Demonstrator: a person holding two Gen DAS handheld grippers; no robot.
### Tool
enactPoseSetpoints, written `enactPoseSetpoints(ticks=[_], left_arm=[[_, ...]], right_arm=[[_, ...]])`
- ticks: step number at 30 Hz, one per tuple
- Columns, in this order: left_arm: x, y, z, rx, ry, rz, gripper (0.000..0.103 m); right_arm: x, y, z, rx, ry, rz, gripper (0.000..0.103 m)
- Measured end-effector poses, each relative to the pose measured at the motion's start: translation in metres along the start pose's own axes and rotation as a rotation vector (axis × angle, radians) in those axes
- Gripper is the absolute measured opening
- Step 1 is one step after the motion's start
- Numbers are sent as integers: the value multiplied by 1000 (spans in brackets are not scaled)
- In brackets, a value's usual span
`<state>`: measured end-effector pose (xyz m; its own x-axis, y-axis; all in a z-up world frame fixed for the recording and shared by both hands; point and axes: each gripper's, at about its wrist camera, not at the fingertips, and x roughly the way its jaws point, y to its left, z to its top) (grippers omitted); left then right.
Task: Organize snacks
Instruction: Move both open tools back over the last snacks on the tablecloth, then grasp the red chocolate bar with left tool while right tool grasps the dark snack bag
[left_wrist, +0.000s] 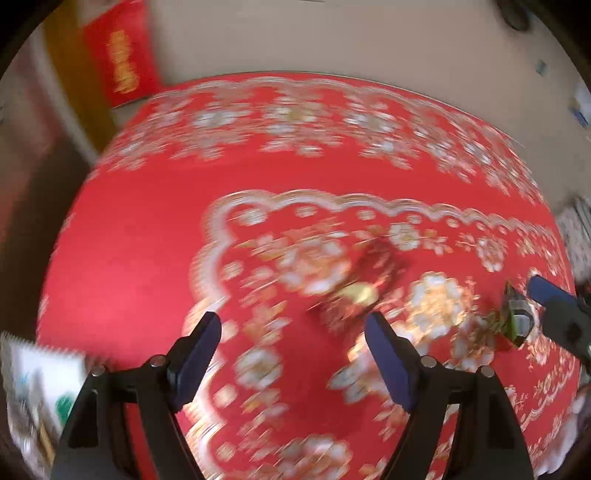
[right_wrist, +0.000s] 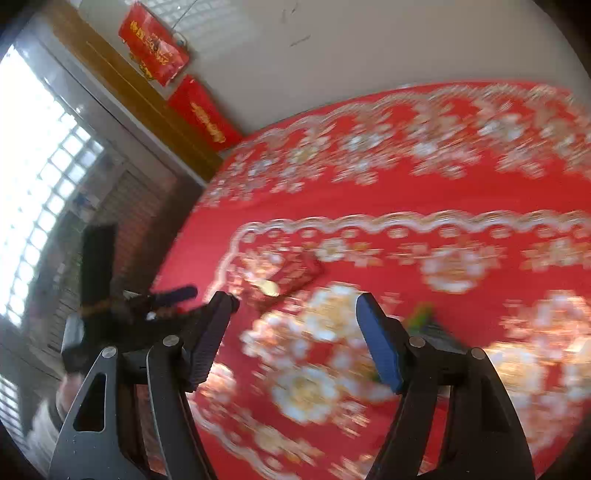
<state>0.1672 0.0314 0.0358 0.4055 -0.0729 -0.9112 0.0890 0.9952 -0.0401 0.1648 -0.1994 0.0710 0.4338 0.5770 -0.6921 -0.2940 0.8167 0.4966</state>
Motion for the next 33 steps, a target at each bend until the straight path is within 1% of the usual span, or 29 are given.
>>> enactPoseSetpoints(ticks=[1, 3, 4, 6, 7, 10, 11, 12, 13, 14, 15, 16, 17, 18, 19, 20, 22, 24, 25, 26, 27, 29, 30, 32, 33], left_arm=[[6, -6, 4, 33, 6, -12, 82], [15, -14, 8, 87, 20, 0, 82], [19, -16, 9, 102, 26, 2, 82], [28, -17, 11, 107, 45, -25, 82], [28, -21, 13, 112, 27, -16, 81], [28, -35, 13, 169, 15, -20, 81], [29, -39, 11, 191, 14, -8, 78], [27, -42, 11, 203, 2, -13, 74], [27, -44, 11, 206, 1, -18, 68], [26, -46, 11, 207, 3, -18, 63], [25, -47, 11, 210, 1, -19, 60], [25, -48, 11, 218, 0, -22, 54], [24, -51, 10, 228, -1, -25, 48], [24, -52, 10, 233, -2, -27, 45], [23, -52, 10, 235, -4, -28, 37], [23, -53, 10, 236, -5, -28, 34], [22, -55, 8, 237, -9, -25, 31], [22, -55, 6, 236, -13, -21, 30], [21, -54, 5, 231, -12, -21, 30], [19, -52, 3, 226, -9, -19, 29], [18, -51, 0, 224, -5, -19, 29], [15, -47, -5, 212, 3, -25, 29], [13, -45, -8, 207, 6, -29, 29], [9, -43, -15, 206, 9, -32, 29], [8, -42, -19, 206, 11, -31, 29]], right_arm=[[-8, -3, -2, -12, -5, -26, 71], [-21, -14, -5, -30, -12, -72, 71], [-25, -19, -7, -37, -13, -97, 71], [-29, -25, -8, -51, -14, -138, 71], [-30, -28, -8, -54, -13, -156, 71], [-28, -37, -8, -30, -8, -163, 71], [-24, -37, -9, -20, 3, -163, 72], [-20, -38, -10, -18, 19, -172, 72], [-15, -38, -11, -21, 33, -195, 74], [-10, -38, -12, -25, 53, -236, 79], [-5, -37, -12, -25, 67, -263, 79], [1, -39, -12, -20, 85, -283, 79], [6, -40, -13, -9, 98, -290, 79], [11, -41, -13, 4, 109, -290, 79], [15, -42, -14, 8, 114, -294, 79], [18, -43, -15, 9, 118, -304, 79], [24, -47, -17, 13, 117, -307, 79], [24, -49, -21, 0, 79, -291, 78], [24, -48, -23, -25, 71, -293, 76], [22, -45, -26, -43, 70, -306, 69], [19, -45, -29, -52, 66, -314, 67], [12, -43, -34, -53, 48, -283, 59], [6, -42, -38, -56, 34, -275, 58], [2, -39, -44, -60, 30, -270, 58], [1, -38, -48, -61, 29, -267, 56]])
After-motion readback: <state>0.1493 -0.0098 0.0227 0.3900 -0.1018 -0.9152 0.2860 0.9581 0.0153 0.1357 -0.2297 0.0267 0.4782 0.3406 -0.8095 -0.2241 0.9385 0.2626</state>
